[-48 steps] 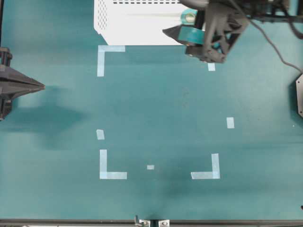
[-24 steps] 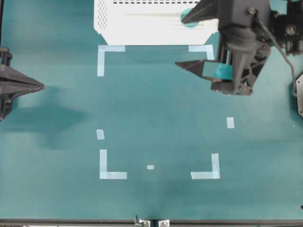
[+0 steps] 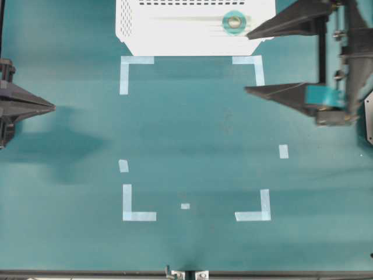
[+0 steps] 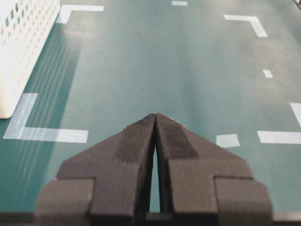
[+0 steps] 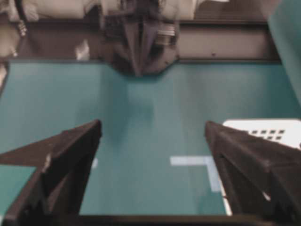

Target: Put the tape into the white basket.

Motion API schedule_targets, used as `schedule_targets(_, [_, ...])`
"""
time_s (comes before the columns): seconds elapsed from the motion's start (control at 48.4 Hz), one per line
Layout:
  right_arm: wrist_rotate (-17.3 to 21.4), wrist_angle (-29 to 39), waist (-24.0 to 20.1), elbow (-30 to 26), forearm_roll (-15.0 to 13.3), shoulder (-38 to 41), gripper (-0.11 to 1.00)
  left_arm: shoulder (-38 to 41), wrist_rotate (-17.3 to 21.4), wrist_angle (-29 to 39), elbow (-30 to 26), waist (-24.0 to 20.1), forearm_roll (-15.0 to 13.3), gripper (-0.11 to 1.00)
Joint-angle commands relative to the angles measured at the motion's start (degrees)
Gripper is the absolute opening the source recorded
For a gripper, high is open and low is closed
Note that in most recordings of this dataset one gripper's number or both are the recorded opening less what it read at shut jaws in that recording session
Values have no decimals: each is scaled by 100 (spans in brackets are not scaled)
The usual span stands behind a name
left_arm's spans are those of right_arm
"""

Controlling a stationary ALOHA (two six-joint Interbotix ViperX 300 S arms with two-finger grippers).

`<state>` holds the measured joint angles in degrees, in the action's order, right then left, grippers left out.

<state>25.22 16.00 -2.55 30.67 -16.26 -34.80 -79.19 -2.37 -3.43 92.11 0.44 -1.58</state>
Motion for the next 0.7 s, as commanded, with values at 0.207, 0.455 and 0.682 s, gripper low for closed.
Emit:
schedule_targets(0.207, [79,-554,88,923,-9,-870,96,44,-9,-26,-97,-18,0,-11])
schedule_targets(0.455, [114,-527,290,1661,0,-1846,96,44,9,-26,-158,-18,0,-11])
schedule_targets(0.682, [167,-422,334,2171,9,-2514,96,44,0,-26,-149,-18,0,-11])
